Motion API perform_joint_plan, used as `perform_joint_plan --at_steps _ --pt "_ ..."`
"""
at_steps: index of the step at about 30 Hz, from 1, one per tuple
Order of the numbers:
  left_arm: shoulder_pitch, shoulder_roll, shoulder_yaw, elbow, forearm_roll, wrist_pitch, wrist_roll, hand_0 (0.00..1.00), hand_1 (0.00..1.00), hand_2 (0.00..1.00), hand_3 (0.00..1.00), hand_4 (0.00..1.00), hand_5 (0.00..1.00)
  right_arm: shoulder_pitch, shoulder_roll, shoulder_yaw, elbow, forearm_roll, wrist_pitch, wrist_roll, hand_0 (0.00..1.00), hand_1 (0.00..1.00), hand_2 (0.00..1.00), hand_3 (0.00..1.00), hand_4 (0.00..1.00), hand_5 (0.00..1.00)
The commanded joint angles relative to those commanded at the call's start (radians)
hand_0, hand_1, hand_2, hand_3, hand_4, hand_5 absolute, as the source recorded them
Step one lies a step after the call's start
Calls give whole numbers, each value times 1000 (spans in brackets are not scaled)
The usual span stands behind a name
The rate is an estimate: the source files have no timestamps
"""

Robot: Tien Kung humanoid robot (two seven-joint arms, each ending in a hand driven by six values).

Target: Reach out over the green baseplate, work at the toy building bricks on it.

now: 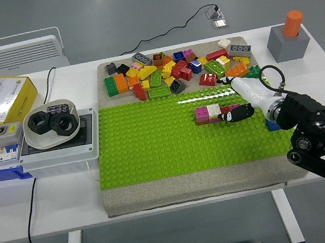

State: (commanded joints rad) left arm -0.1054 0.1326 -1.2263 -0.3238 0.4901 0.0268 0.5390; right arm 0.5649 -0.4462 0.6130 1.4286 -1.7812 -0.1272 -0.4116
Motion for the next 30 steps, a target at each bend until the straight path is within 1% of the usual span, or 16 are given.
perform_joint_plan --at_steps 2,3,8,9,24,30 --pt "0 0 0 0 -1 0 -1 639 582 746 980 998 998 -4 -11 -10 22 -4 0 -1 847 846 900 828 871 453" --pt "-1 0 0 0 -1 0 -1 639 581 745 979 998 998 -6 -13 -15 25 -7 0 -1 873 902 945 680 715 581" --pt "-1 -1 -1 0 0 0 -1 639 581 745 979 998 998 -11 -6 -29 23 -20 -4 2 873 902 945 680 715 581" --pt "-1 -1 -1 0 0 0 0 638 581 746 979 998 998 -10 -4 -31 21 -21 -6 4 883 916 957 669 686 579" --pt "-4 0 -4 0 6 -1 0 639 581 745 980 998 998 3 26 -53 -20 -8 -12 14 879 921 961 671 664 560" --pt "-4 -1 -5 0 8 -1 0 639 581 745 979 998 998 5 41 -67 -52 5 -12 19 878 919 958 672 655 549"
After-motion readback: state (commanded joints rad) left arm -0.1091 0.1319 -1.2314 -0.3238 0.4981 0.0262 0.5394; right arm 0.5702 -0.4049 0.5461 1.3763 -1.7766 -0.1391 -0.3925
